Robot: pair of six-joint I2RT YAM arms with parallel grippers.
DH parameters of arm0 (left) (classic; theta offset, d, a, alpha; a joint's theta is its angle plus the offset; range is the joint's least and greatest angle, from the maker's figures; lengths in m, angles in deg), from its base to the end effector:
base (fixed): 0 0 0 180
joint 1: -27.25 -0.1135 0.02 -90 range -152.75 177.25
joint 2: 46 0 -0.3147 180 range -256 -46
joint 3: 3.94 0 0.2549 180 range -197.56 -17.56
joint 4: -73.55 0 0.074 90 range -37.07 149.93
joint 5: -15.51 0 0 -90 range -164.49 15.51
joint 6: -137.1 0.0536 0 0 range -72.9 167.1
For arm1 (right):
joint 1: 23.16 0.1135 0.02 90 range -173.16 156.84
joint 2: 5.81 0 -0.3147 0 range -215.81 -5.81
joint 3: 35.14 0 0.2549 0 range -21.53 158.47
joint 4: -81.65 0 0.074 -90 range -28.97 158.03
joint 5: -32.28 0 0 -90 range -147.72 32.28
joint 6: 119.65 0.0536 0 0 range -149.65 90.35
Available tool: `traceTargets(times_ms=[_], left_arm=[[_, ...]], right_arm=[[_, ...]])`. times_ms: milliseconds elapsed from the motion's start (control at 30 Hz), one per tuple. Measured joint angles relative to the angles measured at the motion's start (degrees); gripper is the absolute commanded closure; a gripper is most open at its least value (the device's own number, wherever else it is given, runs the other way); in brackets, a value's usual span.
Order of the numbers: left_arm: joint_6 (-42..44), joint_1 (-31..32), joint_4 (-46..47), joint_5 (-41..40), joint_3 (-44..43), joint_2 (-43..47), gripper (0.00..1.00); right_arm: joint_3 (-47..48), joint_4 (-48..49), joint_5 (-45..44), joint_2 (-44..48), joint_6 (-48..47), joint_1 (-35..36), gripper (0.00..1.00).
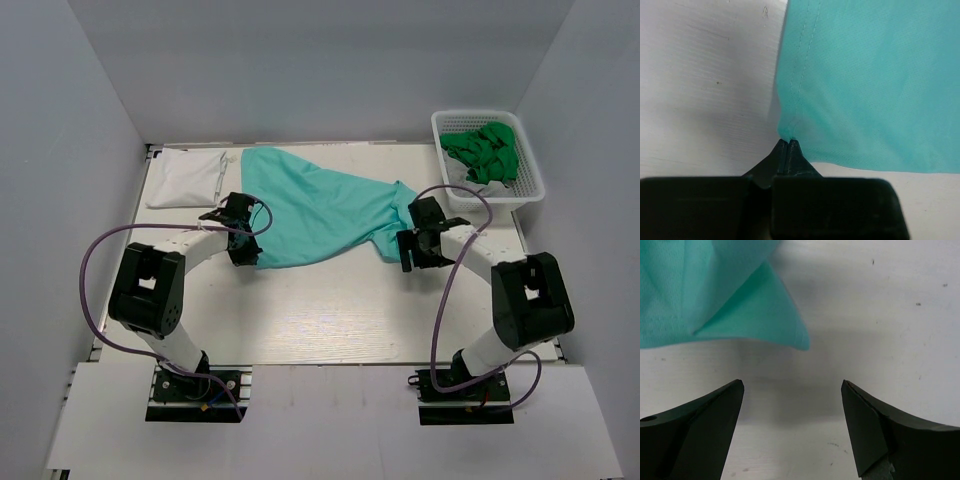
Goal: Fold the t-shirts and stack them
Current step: Flatten out the tshirt
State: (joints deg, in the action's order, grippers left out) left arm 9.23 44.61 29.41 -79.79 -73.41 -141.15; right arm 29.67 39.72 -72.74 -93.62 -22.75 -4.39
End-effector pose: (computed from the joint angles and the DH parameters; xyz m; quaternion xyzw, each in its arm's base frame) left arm 0.3087 -0.0913 0.1969 -0.1831 0.9663 -0.0408 0.1762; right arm 0.2846 0.0821 0.2145 -0.0719 0.9655 -0.0766 0.2381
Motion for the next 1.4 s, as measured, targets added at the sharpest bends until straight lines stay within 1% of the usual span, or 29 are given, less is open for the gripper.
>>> traceTargets(times_ms=[67, 167, 200, 267, 300, 333, 367, 500, 633, 767, 867, 933, 1033, 1133, 1267, 1400], left_arm=[[0.2, 0.0, -0.2, -0.2, -0.4, 0.0, 1.00], [0.3, 0.0, -0.4, -0.4, -0.5, 0.0, 1.00], [0.4, 0.0, -0.5, -0.5, -0.5, 0.0, 1.00], [0.4, 0.0, -0.6, -0.6, -0.5, 0.0, 1.00], [0.4, 0.0, -0.7, -0.8, -0.5, 0.0, 1.00], [0.4, 0.0, -0.8, -0.9, -0.5, 0.0, 1.00], [0.4, 0.0, -0.8, -1.2, -0.5, 0.0, 1.00], [0.4, 0.0, -1.7, -1.6, -1.1, 0.0, 1.00], [0.6, 0.0, -2.9, -1.5, -3.2, 1.1, 1.00], [0.9, 0.0, -3.0, -0.5, -5.7, 7.7, 1.00], [1.0, 0.0, -3.1, 0.0, -8.6, 15.2, 1.00], [1.2, 0.0, -3.3, -0.3, -12.8, 19.6, 1.00], [1.5, 0.0, -4.0, -2.5, -19.9, 23.4, 1.00], [1.9, 0.0, -5.5, -5.6, -26.3, 24.9, 1.00], [2.6, 0.0, -8.2, -9.5, -33.7, 25.0, 1.00], [4.1, 0.0, -10.4, -10.8, -39.5, 25.5, 1.00]], right_arm=[[1.2, 1.0, 0.0, -2.2, -1.4, 0.0, 0.23], [3.3, 3.3, 0.1, -5.0, -2.6, -0.1, 0.36], [3.9, 4.3, 0.2, -6.1, -2.8, -0.1, 0.45], [4.9, 5.2, 0.4, -7.8, -3.3, -0.1, 0.57], [5.2, 5.6, 0.5, -8.4, -3.6, -0.1, 0.77], [5.6, 5.9, 0.7, -9.1, -3.9, -0.2, 0.89], [5.8, 6.0, 0.9, -9.6, -3.9, -0.3, 1.00], [6.7, 4.9, 2.7, -10.0, -3.0, -0.6, 1.00], [8.1, 0.0, 7.5, -7.2, -1.5, -0.7, 1.00], [11.6, -5.4, 12.7, 4.1, 0.5, -0.8, 1.00], [17.7, -6.6, 15.0, 12.9, 2.3, -1.1, 1.00], [23.1, -7.6, 15.7, 16.7, 3.4, -1.6, 1.00], [30.9, -9.6, 14.9, 18.1, 5.3, -2.4, 1.00], [37.3, -12.0, 12.3, 18.1, 7.2, -3.3, 1.00], [43.0, -14.2, 7.2, 18.8, 8.9, -4.2, 1.00], [48.2, -15.7, 4.3, 20.9, 9.1, -4.4, 1.00]])
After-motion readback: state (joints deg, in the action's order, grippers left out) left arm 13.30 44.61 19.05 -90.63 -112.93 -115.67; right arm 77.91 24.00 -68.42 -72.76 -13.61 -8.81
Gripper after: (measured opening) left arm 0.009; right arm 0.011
